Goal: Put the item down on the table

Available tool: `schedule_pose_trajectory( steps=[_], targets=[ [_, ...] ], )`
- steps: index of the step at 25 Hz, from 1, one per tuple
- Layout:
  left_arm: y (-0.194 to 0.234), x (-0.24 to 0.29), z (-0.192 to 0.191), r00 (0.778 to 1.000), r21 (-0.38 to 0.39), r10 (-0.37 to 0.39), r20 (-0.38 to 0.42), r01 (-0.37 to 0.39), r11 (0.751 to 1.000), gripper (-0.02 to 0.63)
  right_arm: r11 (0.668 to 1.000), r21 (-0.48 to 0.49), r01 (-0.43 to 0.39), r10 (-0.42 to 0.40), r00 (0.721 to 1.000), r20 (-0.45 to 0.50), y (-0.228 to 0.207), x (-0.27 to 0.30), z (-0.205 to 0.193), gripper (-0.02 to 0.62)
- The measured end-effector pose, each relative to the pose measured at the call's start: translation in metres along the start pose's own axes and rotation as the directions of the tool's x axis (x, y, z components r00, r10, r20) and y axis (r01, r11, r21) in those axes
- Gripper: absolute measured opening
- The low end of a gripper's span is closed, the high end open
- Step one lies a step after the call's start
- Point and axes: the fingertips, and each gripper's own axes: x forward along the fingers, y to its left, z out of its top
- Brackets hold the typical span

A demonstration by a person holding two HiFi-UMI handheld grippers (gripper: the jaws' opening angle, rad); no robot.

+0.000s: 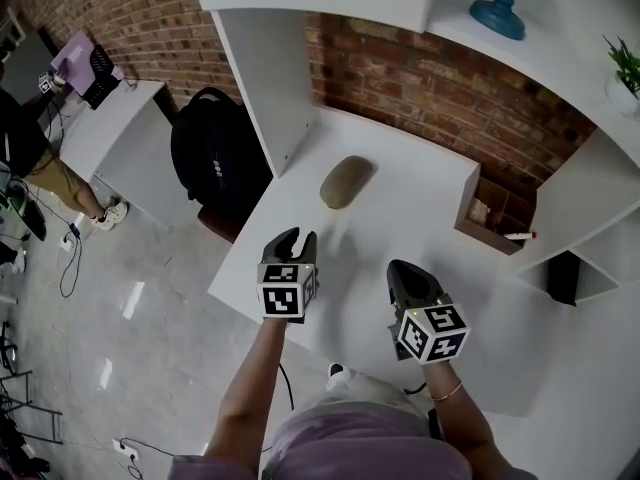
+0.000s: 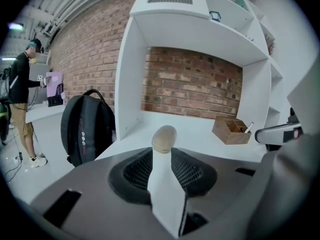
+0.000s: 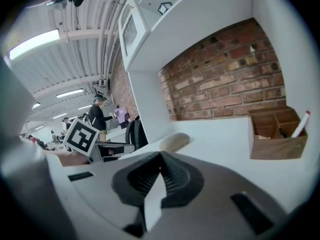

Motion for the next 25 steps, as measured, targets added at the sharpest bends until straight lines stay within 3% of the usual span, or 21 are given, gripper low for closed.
schedule_pose_trajectory(
  steps=[8, 18, 25],
  targets=[
    [0.008, -0.049, -0.010, 0.998, -0.064, 0.038, 0.042, -0.035, 0.997, 0.030, 0.999, -0.024, -0.026, 0.026, 1.000, 0.014, 0.023, -0.008, 0.001, -0.002],
    [0.007, -0.096, -0.023, 0.996, -0.038, 0.055, 0.064, -0.053, 0.998, 0.002, 0.998, -0.046, -0.053, 0.054, 0.998, 0.020, 0.048, -0.013, -0.002, -0.002],
    [0.006, -0.120, -0.032, 0.994, -0.061, 0.066, 0.081, -0.062, 0.996, 0.002, 0.994, -0.079, -0.080, 0.083, 0.996, 0.028, 0.064, -0.016, 0.000, -0.003]
  ],
)
